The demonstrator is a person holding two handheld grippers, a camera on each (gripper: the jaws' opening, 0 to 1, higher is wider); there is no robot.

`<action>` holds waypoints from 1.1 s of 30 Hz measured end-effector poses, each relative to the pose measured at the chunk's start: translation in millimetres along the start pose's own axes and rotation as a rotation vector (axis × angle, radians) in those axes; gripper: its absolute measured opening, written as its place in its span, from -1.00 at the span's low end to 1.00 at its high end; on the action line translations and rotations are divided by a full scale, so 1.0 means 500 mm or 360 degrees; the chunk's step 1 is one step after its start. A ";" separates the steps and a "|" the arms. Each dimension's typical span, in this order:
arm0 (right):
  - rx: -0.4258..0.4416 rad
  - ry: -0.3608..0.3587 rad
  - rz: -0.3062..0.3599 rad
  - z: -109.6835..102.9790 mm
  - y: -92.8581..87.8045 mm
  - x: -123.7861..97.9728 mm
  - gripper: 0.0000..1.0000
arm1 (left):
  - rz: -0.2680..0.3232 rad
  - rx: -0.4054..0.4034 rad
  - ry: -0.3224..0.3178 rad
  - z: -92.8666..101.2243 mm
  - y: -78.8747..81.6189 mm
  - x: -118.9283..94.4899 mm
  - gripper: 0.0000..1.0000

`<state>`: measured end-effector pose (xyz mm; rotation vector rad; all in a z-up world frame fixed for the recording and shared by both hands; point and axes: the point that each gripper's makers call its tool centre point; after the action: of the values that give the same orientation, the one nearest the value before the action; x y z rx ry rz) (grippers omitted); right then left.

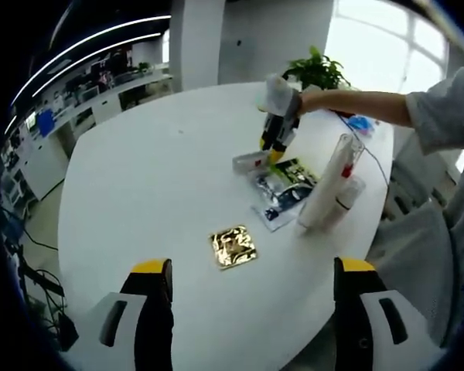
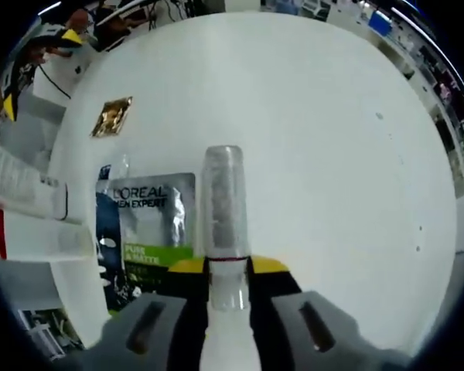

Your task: Arrange the skincare products in the storage area until every visible bottle or jar stands upright without overlapping.

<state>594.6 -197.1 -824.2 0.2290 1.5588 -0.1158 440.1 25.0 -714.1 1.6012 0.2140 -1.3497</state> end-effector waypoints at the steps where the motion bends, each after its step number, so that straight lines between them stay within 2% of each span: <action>1: -0.0008 -0.0011 -0.0009 0.000 -0.001 0.000 -0.63 | 0.0002 0.0001 0.0002 0.000 0.001 -0.001 0.66; 7: -0.0040 -0.0083 0.0023 0.022 0.004 -0.015 -0.64 | 0.0015 0.0018 0.0010 0.002 0.008 -0.008 0.66; 17: -0.0158 -0.0148 0.0020 0.012 0.015 -0.059 -0.64 | 0.0041 0.0042 0.0019 0.008 0.018 -0.015 0.64; 23: -0.0274 -0.0182 0.0031 0.009 0.042 -0.091 -0.64 | 0.0060 0.0059 0.0028 0.012 0.022 -0.024 0.63; 27: -0.0353 -0.0194 0.0040 -0.027 0.056 -0.118 -0.64 | 0.0074 0.0060 0.0035 0.013 0.024 -0.028 0.63; 33: -0.0438 -0.0183 0.0080 -0.054 0.076 -0.145 -0.64 | 0.0094 0.0092 0.0045 0.021 0.033 -0.039 0.62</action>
<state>575.5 -159.5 -749.0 0.0432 1.4349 0.1230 437.1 17.4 -687.5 1.6629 0.1445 -1.2989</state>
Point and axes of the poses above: the point that each gripper's makers call its tool centre point, and the gripper's own axes: x roughly forward along the fingers, z roughly to its right, y roughly out of its top, and after that the axes turned 11 degrees about -z, right-handed
